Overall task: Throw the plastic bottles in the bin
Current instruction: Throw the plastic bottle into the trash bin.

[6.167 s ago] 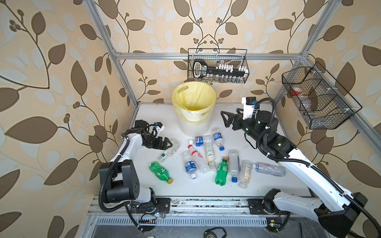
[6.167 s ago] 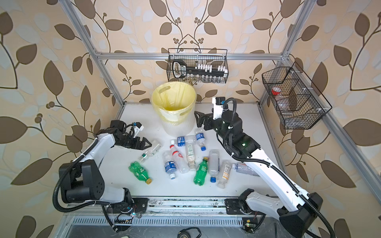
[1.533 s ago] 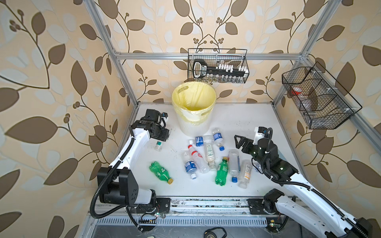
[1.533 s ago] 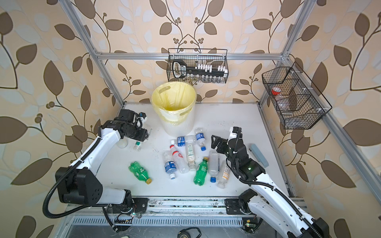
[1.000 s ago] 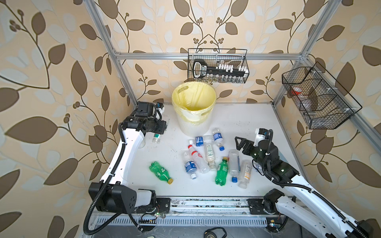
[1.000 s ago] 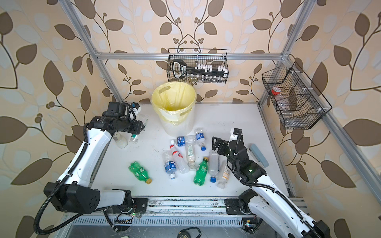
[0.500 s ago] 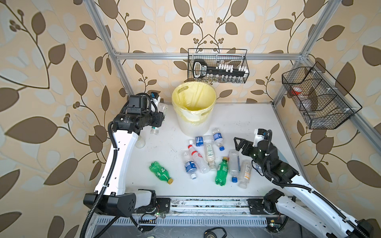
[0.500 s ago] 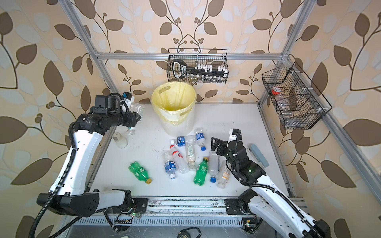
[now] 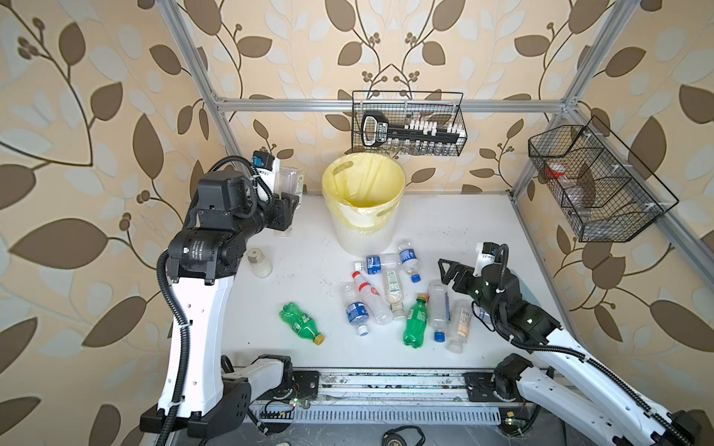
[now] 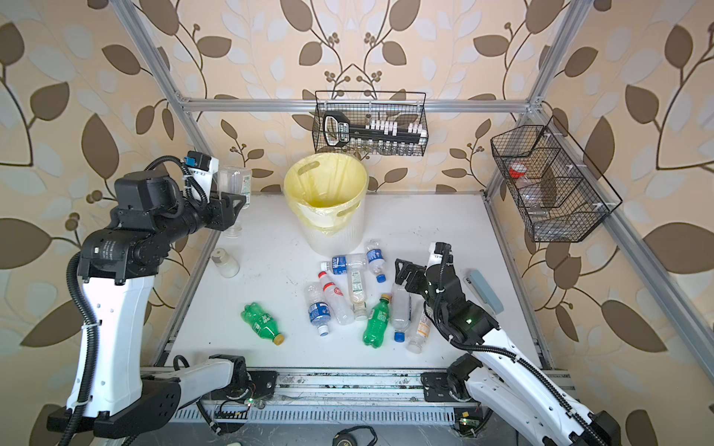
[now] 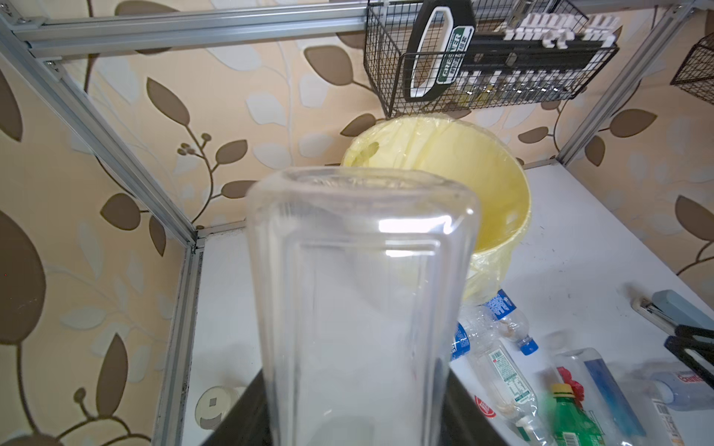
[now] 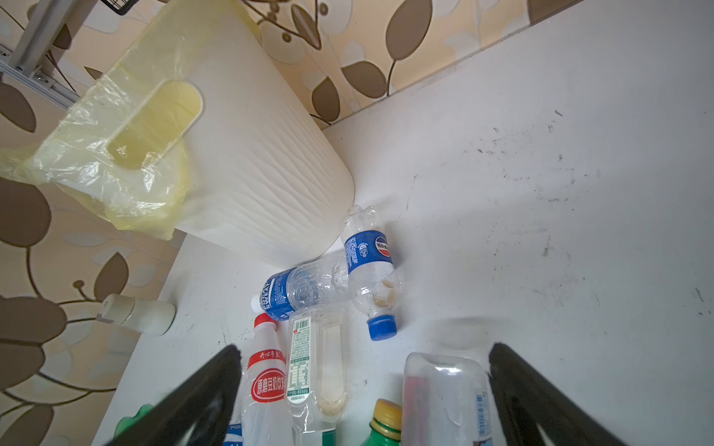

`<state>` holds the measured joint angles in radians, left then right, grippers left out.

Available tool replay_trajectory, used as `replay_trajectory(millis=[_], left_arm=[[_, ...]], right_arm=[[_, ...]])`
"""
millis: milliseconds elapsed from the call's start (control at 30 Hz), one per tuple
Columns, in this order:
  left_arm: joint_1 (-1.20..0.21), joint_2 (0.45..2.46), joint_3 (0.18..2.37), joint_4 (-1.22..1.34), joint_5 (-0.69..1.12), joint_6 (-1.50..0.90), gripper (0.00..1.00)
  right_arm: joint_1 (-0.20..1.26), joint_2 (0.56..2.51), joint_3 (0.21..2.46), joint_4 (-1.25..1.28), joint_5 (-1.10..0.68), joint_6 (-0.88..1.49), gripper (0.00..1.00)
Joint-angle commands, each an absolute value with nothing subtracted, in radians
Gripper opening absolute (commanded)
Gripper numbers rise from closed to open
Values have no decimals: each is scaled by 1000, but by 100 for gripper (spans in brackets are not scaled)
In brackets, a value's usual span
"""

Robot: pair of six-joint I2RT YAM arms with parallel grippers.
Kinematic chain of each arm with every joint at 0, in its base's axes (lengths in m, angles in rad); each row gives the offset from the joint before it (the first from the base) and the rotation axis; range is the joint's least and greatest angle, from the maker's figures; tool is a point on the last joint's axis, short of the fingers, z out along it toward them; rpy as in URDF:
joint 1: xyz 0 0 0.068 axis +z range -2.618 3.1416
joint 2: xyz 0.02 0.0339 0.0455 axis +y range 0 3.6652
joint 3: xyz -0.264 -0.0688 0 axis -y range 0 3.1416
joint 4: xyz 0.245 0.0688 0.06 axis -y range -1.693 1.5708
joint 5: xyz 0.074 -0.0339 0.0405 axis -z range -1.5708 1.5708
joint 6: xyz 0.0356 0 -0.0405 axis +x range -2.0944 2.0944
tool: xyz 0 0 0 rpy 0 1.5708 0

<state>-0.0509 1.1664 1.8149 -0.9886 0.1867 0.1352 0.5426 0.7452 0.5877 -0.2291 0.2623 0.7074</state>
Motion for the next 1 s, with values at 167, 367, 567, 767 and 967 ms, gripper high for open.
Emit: replay_trajectory(millis=[167, 367, 567, 767, 967], left_arm=[[-43, 1139, 1768, -997, 284, 101, 38], [-47, 1239, 1855, -928, 332, 40, 36], [-138, 1562, 2134, -863, 307, -42, 34], [-181, 1921, 2605, -971, 310, -124, 99], [-170, 1769, 2534, -902, 223, -64, 99]], right_arm=[[548, 749, 653, -238, 281, 712, 100], [549, 748, 656, -246, 281, 715, 100], [552, 723, 659, -277, 313, 713, 100], [554, 715, 681, -305, 326, 707, 100], [553, 680, 675, -336, 360, 696, 100]])
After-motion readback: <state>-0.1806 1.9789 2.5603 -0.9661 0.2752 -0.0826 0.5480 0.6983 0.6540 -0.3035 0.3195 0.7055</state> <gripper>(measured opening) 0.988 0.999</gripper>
